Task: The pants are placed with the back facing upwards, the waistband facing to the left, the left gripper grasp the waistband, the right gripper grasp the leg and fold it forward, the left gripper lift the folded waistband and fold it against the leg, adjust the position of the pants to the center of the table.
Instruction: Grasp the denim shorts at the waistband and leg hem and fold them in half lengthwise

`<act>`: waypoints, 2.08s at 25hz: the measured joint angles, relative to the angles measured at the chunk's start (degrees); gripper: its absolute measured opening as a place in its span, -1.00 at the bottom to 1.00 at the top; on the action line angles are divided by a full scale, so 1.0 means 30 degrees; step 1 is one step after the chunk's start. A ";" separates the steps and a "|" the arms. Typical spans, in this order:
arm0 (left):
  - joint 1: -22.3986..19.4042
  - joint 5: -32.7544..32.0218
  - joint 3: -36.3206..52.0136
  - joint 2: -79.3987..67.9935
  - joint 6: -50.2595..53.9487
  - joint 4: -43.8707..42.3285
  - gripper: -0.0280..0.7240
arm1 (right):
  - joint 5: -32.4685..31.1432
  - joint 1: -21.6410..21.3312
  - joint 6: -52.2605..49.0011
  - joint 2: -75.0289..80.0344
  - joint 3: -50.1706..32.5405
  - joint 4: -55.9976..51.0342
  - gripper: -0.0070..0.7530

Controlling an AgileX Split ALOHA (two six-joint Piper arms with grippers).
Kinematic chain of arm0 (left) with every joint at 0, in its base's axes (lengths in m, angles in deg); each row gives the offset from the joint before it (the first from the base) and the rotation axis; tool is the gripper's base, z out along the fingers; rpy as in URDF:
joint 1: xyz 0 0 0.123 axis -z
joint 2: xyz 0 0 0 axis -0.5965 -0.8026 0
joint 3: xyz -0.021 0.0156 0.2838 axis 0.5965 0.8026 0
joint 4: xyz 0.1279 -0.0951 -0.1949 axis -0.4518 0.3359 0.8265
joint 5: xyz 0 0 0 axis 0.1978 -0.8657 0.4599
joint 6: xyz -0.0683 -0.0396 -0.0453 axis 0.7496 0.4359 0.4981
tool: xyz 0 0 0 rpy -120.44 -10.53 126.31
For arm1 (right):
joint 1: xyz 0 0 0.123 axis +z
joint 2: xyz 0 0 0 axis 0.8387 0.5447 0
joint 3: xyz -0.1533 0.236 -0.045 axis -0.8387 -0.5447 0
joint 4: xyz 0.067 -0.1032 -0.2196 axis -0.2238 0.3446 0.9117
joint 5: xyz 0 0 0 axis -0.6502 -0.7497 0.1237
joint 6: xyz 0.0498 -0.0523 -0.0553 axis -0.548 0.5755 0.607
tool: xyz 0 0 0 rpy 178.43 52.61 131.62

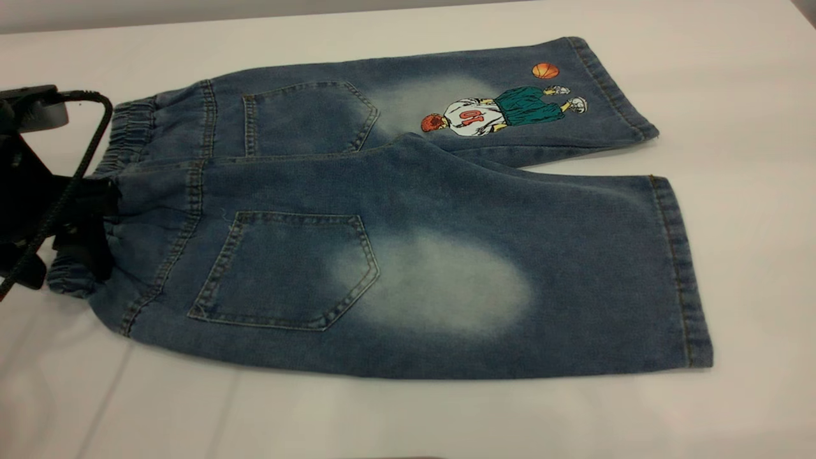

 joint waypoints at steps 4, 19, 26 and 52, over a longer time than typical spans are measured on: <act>0.0000 0.0247 0.0000 -0.0034 -0.0171 0.0000 -0.21 | 0.0000 0.0000 0.0000 0.0000 0.0000 0.0000 0.58; 0.0000 -0.2786 -0.1155 0.1791 -0.0703 0.0017 -0.80 | -0.0927 0.0000 0.2935 0.1130 0.2443 -0.1594 0.58; 0.0000 -0.6671 -0.3132 0.2273 -0.1080 0.0055 -0.80 | -0.1030 0.0079 0.8336 0.6346 0.2695 -0.4553 0.58; 0.0000 -0.7466 -0.3994 0.2273 -0.1281 0.0151 -0.80 | 0.6575 0.8394 0.6711 1.3043 -0.3650 -0.3719 0.58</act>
